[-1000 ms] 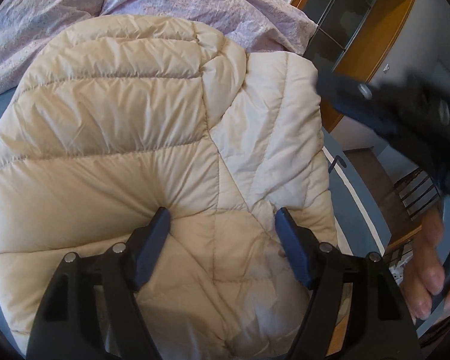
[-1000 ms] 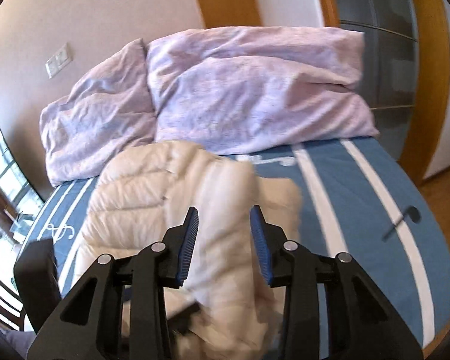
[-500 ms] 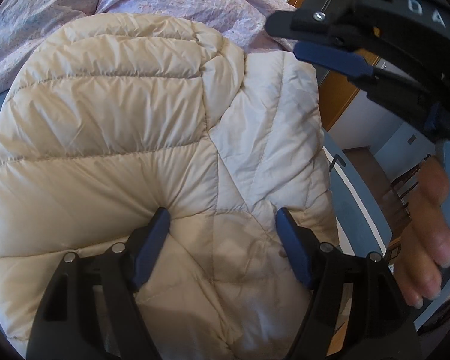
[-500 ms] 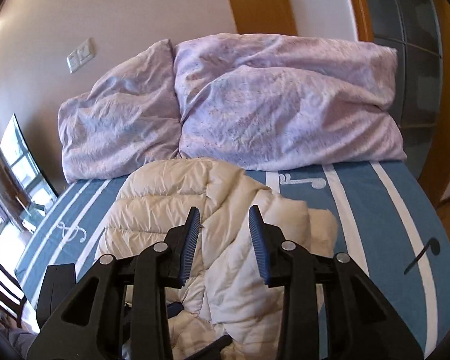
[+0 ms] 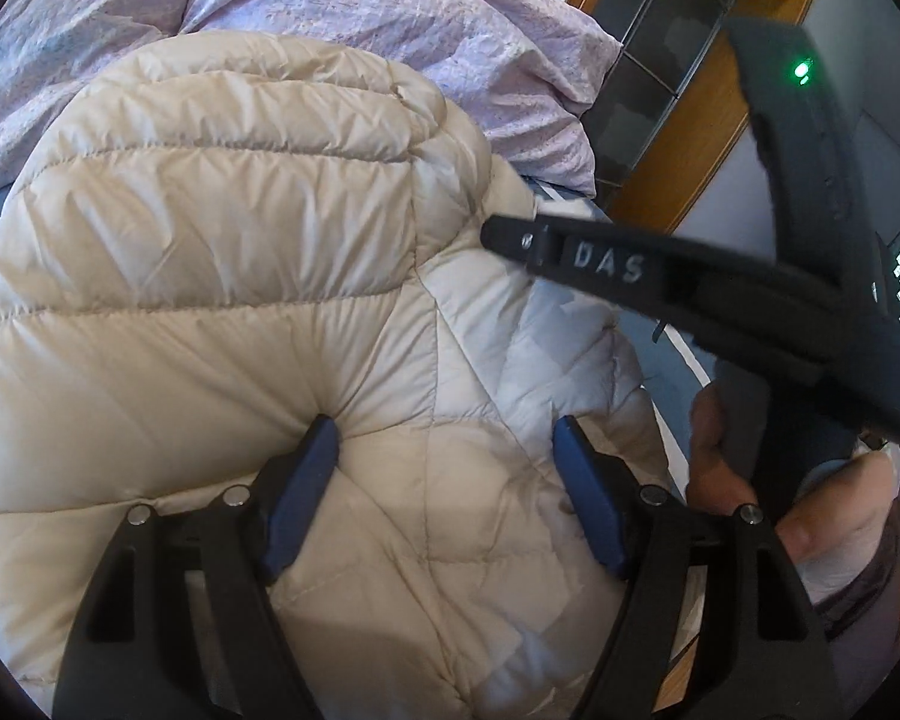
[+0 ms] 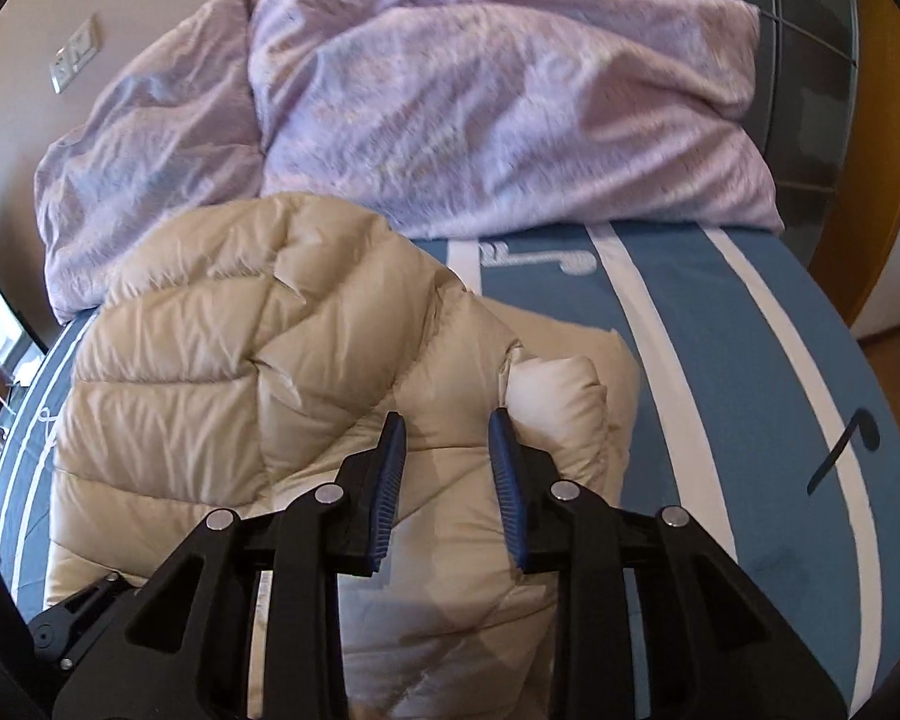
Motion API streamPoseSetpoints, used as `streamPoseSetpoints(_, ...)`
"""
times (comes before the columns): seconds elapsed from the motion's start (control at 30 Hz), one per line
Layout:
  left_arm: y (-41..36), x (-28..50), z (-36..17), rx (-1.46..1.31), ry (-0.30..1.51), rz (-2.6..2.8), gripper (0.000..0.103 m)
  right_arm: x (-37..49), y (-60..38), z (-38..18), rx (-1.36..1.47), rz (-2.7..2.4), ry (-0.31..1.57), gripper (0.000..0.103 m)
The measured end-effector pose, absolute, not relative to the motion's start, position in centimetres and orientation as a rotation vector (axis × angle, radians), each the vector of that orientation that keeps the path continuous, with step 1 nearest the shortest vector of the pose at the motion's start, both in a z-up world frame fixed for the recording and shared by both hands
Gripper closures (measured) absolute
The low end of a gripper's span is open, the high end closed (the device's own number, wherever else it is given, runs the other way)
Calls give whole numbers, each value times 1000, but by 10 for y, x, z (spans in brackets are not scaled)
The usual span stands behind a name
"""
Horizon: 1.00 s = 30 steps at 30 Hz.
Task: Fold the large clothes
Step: 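Grasp the other jacket side with the right gripper while the left gripper presses the fold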
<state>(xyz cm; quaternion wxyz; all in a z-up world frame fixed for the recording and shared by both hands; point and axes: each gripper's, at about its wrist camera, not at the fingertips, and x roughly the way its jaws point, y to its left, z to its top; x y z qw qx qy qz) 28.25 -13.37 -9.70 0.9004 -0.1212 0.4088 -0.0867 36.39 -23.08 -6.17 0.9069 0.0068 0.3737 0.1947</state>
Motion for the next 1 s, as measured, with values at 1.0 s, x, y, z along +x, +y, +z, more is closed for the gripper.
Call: streamPoseSetpoints(1.0,-145,280,-101,-220,830,-181,30,379,-232,-99,3,368,777,74)
